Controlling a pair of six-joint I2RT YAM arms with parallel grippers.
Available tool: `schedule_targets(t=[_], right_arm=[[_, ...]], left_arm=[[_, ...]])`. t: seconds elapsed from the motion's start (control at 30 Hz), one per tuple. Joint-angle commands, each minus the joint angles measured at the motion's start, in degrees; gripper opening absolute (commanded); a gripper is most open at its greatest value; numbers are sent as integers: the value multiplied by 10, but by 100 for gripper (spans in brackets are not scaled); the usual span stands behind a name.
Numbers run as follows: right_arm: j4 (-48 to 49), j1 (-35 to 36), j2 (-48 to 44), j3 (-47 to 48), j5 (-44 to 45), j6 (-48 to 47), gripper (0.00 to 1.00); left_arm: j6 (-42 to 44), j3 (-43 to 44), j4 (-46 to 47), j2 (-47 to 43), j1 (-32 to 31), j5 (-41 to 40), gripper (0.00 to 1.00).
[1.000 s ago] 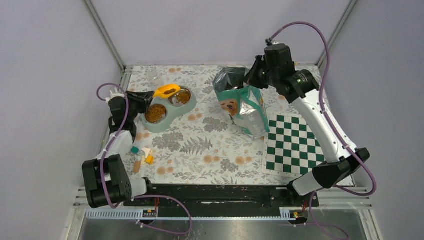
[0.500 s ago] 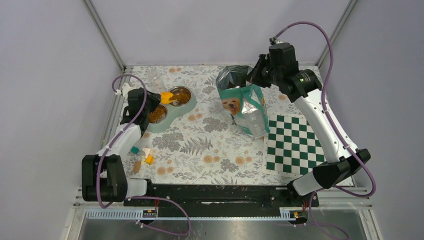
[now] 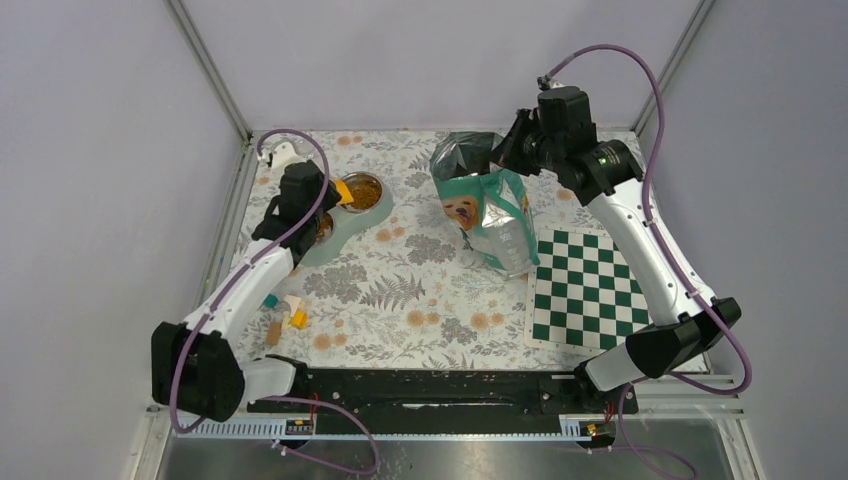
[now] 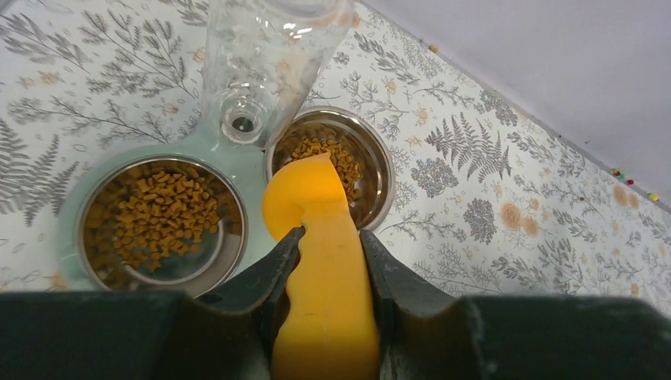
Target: Serve the pet food
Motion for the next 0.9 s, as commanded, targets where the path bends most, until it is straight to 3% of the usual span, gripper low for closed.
schedule_targets(t=[0.0,0.07,0.2,0.3,0.47,0.6,0.87], right_arm=[[74,-1,-34,3,-27,1,0],[59,10,-29,15,-29,-23,0],[-31,55,10,100,34,-88,0],[-100,89,49,173,99,-122,0],[-209,137,123,316,181,-163,0],[-243,157,158,380,207,-176,0],[-243,181,166,378,189,-180,0]], left_arm=[[26,66,-80,-72,-18,-59,0],[21,91,-105,-102,-19,-17,0],[13,152,-113,-154,-19,145,0],[-22,174,-75,-182,-19,257,0],[-91,165,-6,-218,-19,377,0],[-115,133,14,-238,-20,418,0],[-154,69,44,-218,-30,440,0]])
